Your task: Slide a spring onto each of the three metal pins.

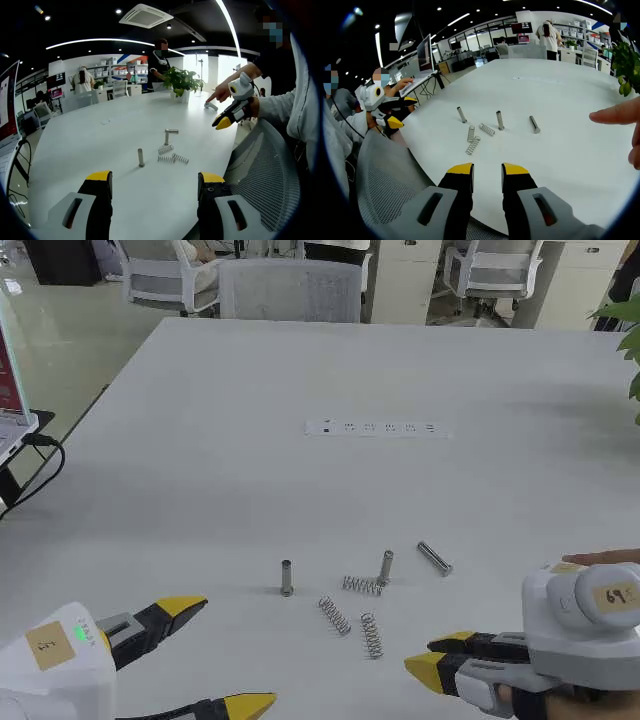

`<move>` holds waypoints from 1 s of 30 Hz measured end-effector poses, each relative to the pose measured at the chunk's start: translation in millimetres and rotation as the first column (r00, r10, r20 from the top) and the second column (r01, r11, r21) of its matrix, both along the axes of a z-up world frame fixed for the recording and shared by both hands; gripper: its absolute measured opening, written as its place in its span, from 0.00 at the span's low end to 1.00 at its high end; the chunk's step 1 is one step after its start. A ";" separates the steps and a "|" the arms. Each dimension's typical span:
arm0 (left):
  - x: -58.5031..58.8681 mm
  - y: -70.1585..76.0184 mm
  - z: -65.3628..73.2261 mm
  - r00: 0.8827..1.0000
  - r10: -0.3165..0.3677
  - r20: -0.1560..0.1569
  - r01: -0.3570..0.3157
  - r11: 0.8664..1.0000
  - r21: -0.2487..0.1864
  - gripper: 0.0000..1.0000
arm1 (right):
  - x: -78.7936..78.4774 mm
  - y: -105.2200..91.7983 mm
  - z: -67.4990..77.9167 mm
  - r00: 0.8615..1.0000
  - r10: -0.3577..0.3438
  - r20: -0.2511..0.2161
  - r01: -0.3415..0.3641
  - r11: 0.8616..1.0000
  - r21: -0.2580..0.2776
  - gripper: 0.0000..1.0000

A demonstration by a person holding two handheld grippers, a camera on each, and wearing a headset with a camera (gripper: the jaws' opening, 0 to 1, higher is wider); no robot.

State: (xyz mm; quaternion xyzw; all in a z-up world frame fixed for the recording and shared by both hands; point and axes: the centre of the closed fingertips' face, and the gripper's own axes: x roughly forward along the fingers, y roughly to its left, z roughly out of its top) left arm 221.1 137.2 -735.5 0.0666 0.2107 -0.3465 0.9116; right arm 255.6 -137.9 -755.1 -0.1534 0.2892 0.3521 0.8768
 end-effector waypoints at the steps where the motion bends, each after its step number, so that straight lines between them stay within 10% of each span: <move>1: 0.1 0.2 -0.5 1.000 0.000 -0.001 0.000 1.000 0.001 0.75 | -0.5 -0.2 -0.9 1.000 0.002 -0.003 -0.002 1.000 -0.003 0.56; 15: 1.4 -0.8 -0.1 1.000 -0.004 -0.002 0.004 1.000 -0.005 0.75 | -1.4 1.5 -1.1 1.000 -0.014 -0.015 0.015 0.999 0.034 0.63; 21: 1.8 -0.5 1.9 1.000 0.000 0.006 0.000 1.000 -0.008 0.75 | -2.9 12.7 7.4 0.999 -0.044 -0.006 0.045 0.984 0.175 0.83; 30: 2.4 -1.7 3.1 1.000 0.003 0.009 -0.003 1.000 -0.015 0.75 | -11.2 9.0 0.9 0.999 -0.043 -0.007 0.044 0.986 0.163 0.89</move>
